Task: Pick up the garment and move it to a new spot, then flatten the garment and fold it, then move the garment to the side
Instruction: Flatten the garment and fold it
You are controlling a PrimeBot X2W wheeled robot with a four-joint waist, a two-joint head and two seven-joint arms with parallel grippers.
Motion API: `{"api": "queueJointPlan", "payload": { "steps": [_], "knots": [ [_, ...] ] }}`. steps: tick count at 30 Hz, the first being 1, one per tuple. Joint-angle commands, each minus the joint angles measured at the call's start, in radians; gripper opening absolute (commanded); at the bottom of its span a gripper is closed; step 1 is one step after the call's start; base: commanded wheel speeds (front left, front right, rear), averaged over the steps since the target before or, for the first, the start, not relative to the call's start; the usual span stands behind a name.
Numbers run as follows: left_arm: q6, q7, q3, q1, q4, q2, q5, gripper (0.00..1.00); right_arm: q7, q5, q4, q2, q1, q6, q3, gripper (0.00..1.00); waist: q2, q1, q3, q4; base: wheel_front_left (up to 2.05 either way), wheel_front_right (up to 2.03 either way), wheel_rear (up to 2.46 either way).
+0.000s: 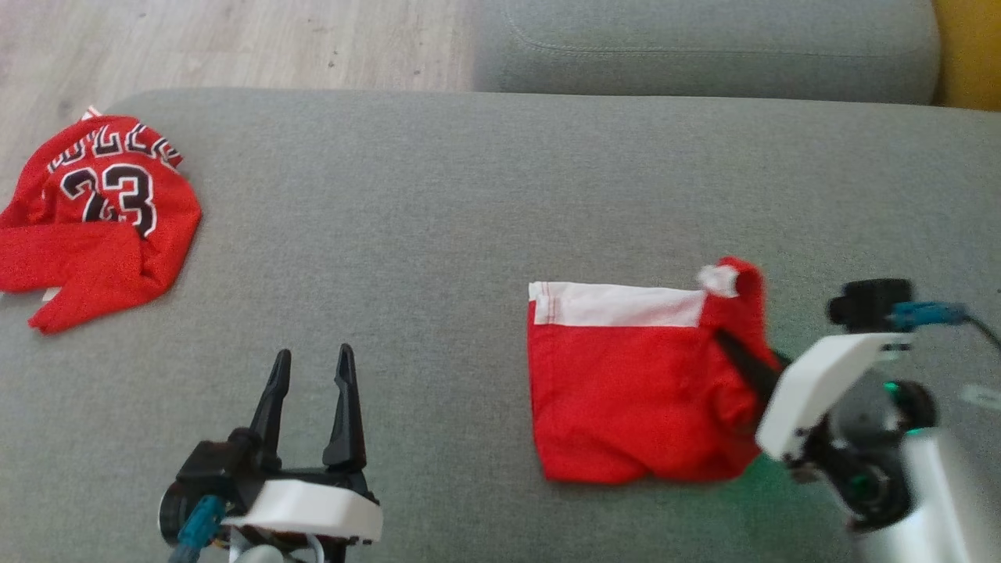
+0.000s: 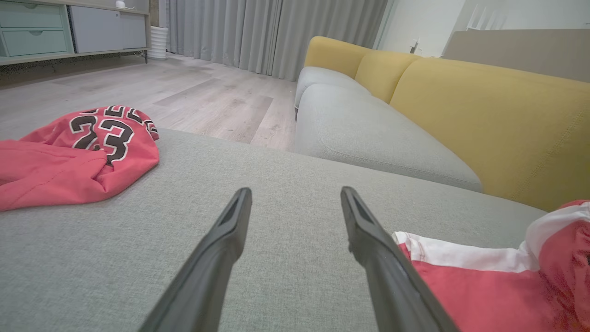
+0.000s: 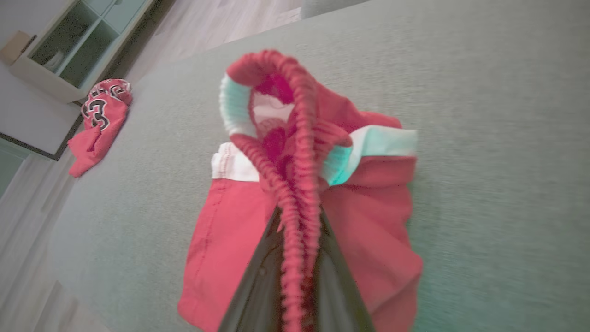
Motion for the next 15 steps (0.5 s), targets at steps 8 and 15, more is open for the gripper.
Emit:
{"api": "queueJointPlan", "payload": {
  "steps": [8, 15],
  "knots": [
    [-0.007, 0.003, 0.014, -0.056, -0.023, 0.003, 0.005, 1.00, -0.074, -0.012, 0.090, 0.066, -0.114, 0.008, 0.116, 0.00, 0.0000, 0.0000, 0.006, 0.053, 0.00, 0.00, 0.00],
    [-0.008, -0.003, 0.007, -0.058, -0.012, -0.005, 0.003, 1.00, -0.160, 0.030, 0.207, 0.072, -0.184, 0.008, 0.232, 1.00, 0.0000, 0.0000, 0.017, 0.080, 0.00, 0.00, 0.00]
  ]
}}
